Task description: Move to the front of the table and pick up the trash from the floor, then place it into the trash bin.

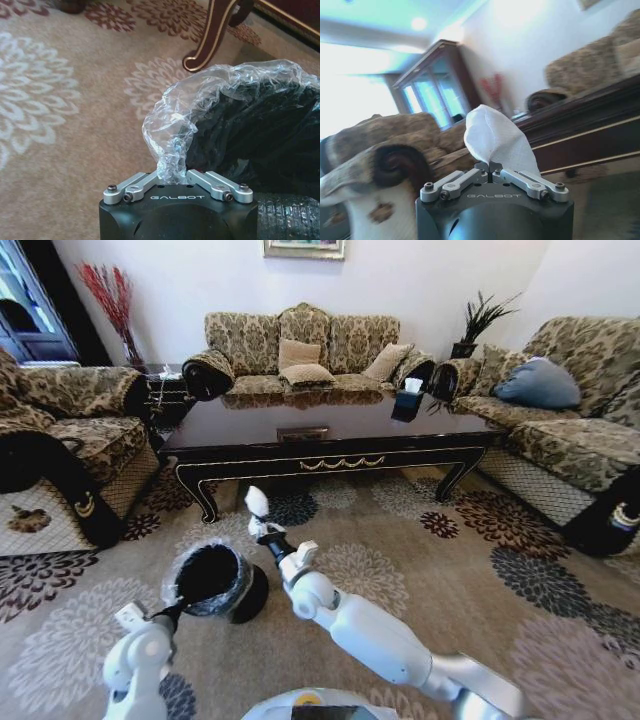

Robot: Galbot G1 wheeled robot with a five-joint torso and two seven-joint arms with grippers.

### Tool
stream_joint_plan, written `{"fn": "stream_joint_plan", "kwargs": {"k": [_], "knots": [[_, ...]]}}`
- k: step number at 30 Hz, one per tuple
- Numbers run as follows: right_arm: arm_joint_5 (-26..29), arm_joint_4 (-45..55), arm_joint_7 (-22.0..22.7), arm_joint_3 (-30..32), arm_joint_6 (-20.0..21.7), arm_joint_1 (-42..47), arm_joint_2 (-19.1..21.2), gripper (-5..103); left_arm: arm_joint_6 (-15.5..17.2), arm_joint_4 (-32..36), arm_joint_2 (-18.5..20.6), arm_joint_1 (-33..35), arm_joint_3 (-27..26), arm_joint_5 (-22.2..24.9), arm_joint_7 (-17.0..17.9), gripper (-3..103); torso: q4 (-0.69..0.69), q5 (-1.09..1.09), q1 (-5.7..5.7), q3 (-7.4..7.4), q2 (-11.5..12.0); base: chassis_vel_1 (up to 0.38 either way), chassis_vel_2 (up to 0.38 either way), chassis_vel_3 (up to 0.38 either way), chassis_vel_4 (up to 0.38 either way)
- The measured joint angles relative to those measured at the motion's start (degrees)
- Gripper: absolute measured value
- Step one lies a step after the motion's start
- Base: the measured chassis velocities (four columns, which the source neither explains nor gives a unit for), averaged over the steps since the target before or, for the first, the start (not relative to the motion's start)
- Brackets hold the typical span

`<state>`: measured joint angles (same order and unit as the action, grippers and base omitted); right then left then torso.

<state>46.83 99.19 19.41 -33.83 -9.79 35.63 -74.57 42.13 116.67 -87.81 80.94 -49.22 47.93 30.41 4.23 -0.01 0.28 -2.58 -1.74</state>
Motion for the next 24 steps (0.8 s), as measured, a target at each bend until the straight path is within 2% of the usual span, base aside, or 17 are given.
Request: {"fn": "stream_joint_plan", "kwargs": {"k": [3,7,16,19,20,22,23,24], "knots": [[-1.87,-0.57,-0.16,-3.87,-0.31,-0.15,-0.43,0,0.01,-1.50,-0.33,-1.24,1.13,-0.53,0.40,2,0.00,0.00,0.00,0.00,0.00,0.000,0.000,0.000,0.000],[-4.16,-2.15,-0.16,-5.81,-0.36,0.89,-0.97,0,0.01,-1.87,-0.73,-2.28,1.88,-0.55,0.54,2,-0.01,0.00,0.00,0.00,0.00,0.000,0.000,0.000,0.000],[-8.83,-4.54,1.43,-7.12,-0.08,2.57,-1.02,-3,0.01,-0.01,-1.21,-3.15,2.62,0.33,0.60,2,0.00,0.01,0.00,0.00,0.00,0.000,0.000,0.000,0.000],[-10.26,-4.69,2.31,-7.43,0.19,3.14,-0.70,12,0.01,0.36,-1.19,-3.13,2.40,0.53,0.59,2,0.00,0.01,0.00,0.00,0.00,0.000,0.000,0.000,0.000],[-10.26,-4.69,2.31,-7.43,0.19,3.14,-0.70,12,0.01,0.36,-1.19,-3.13,2.40,0.53,0.59,2,0.00,0.01,0.00,0.00,0.00,0.000,0.000,0.000,0.000],[-10.70,-4.62,2.59,-7.53,0.24,3.54,-0.48,23,0.01,0.36,-1.19,-2.95,2.20,0.53,0.58,2,0.00,0.01,0.00,0.00,0.00,0.000,0.000,0.000,0.000],[-10.87,-4.60,2.65,-7.57,0.24,3.66,-0.40,23,0.01,0.36,-1.20,-2.87,2.12,0.53,0.58,2,-0.01,0.01,0.00,0.00,0.00,0.000,0.000,0.000,0.000],[-11.32,-4.64,2.75,-7.58,0.24,3.93,-0.31,28,0.01,0.36,-1.21,-2.73,2.00,0.53,0.55,2,-0.01,0.01,0.00,0.00,0.00,0.000,0.000,0.000,0.000]]}}
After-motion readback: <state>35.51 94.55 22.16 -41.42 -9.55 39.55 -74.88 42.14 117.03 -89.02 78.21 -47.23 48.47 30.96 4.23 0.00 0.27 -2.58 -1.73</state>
